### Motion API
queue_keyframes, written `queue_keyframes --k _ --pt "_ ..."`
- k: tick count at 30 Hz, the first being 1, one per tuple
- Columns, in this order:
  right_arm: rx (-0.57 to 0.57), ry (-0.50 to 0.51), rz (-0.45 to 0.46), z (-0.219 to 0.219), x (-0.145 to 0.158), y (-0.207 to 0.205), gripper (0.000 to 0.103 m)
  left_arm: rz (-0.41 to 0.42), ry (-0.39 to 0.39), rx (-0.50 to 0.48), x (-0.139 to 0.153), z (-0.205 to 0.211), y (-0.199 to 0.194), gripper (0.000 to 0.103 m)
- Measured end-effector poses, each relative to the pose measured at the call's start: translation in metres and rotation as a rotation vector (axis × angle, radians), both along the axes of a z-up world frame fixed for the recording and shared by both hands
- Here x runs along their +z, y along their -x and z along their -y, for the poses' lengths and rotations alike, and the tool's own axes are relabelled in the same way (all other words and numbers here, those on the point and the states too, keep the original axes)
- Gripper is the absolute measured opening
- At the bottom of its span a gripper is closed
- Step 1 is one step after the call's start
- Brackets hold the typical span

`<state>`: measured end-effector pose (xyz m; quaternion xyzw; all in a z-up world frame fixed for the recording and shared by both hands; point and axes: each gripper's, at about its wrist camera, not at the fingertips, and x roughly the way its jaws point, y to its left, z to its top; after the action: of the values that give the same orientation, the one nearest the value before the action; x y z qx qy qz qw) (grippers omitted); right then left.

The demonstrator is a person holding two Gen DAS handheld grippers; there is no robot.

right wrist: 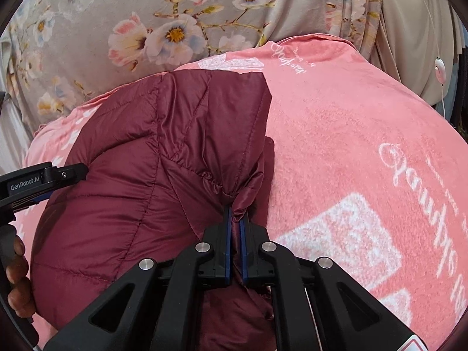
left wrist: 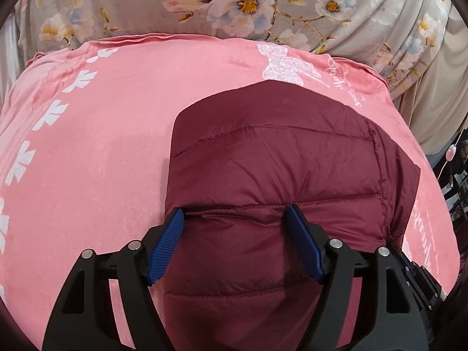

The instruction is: Fold large clothes

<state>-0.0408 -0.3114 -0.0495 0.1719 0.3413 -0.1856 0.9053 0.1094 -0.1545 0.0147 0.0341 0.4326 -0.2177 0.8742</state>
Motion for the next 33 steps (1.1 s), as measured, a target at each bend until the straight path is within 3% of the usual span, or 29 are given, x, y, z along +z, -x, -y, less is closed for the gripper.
queue_keyframes --k 28,33 --pt "0.016 0.000 -0.025 0.003 -0.014 -0.007 0.009 0.122 -0.106 0.008 -0.029 0.014 0.008 0.075" --pt "0.032 -0.076 0.006 0.017 -0.005 0.004 0.012 0.141 -0.105 0.010 -0.030 0.013 0.010 0.075"
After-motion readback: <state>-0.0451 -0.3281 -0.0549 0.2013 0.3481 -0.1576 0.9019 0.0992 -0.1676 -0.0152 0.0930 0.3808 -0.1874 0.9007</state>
